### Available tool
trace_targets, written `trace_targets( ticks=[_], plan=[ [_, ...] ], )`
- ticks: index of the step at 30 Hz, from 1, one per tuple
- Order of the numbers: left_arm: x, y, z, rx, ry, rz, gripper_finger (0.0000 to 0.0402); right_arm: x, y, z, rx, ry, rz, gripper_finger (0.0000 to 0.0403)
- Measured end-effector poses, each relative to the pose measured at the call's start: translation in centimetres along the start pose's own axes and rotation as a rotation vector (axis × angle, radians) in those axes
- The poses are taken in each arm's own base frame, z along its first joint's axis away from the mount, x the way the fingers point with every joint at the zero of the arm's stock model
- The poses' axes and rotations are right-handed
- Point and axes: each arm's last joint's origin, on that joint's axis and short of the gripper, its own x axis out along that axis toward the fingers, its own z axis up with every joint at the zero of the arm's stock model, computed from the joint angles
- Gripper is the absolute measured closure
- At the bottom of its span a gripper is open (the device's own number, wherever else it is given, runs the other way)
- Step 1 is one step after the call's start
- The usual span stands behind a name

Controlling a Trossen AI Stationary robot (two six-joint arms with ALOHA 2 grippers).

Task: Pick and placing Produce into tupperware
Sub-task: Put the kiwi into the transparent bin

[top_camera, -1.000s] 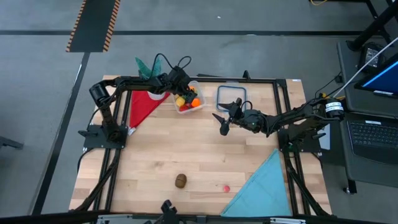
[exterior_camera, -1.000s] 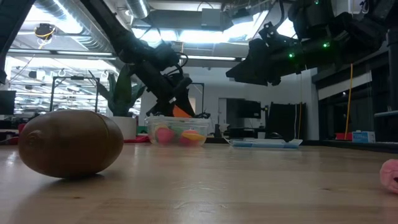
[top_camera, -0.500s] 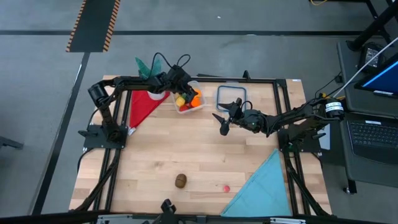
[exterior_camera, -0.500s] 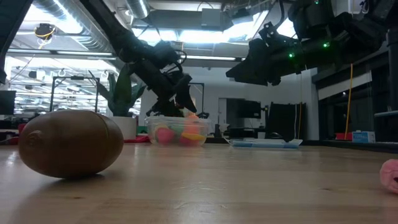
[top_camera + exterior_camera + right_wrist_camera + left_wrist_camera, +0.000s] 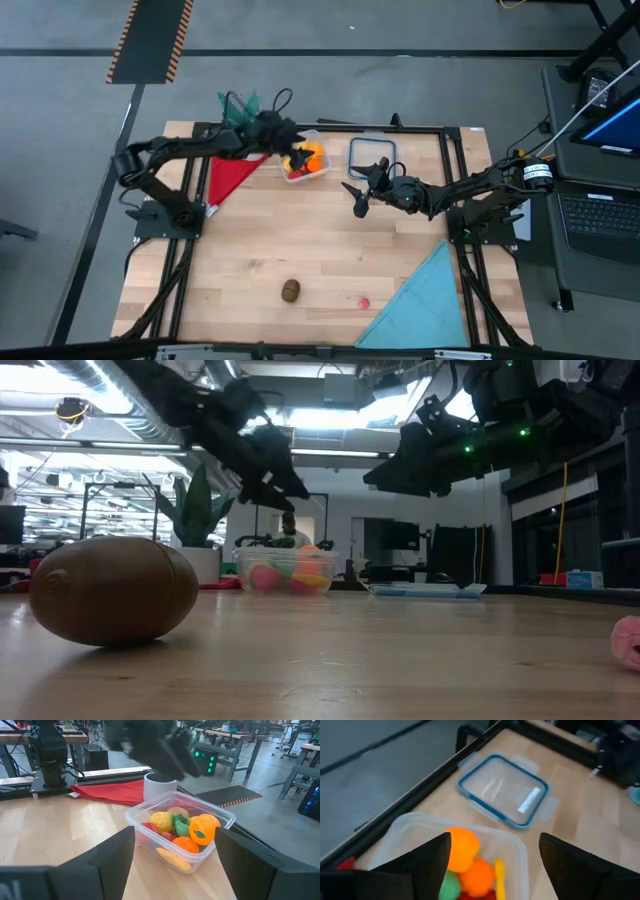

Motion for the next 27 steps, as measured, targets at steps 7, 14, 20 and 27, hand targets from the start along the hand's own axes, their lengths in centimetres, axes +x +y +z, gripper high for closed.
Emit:
trace_targets(
  ticks=[7, 14, 20, 27],
  plan=[
    [-4.2, -3.3, -4.8, 0.032, -0.242, -0.154, 0.0113, -0.1, 0.5, 0.1, -0.032, -0.010, 0.092, 0.0128],
    [-8.4, -6.5, -9.4, 0.198, -0.456, -0.351, 0.0113, -0.3, 1.2, 0.2, -0.058, -0.023, 0.357, 0.0128],
    [-9.7, -8.2, -12.3, 0.323, -0.446, -0.470, 0.0113, -0.6, 1.8, 0.1, -0.085, -0.033, 0.565, 0.0128],
    [-10.0, -9.4, -13.4, 0.348, -0.417, -0.540, 0.0113, -0.6, 1.8, 0.1, -0.028, -0.016, 0.585, 0.0128]
  ],
)
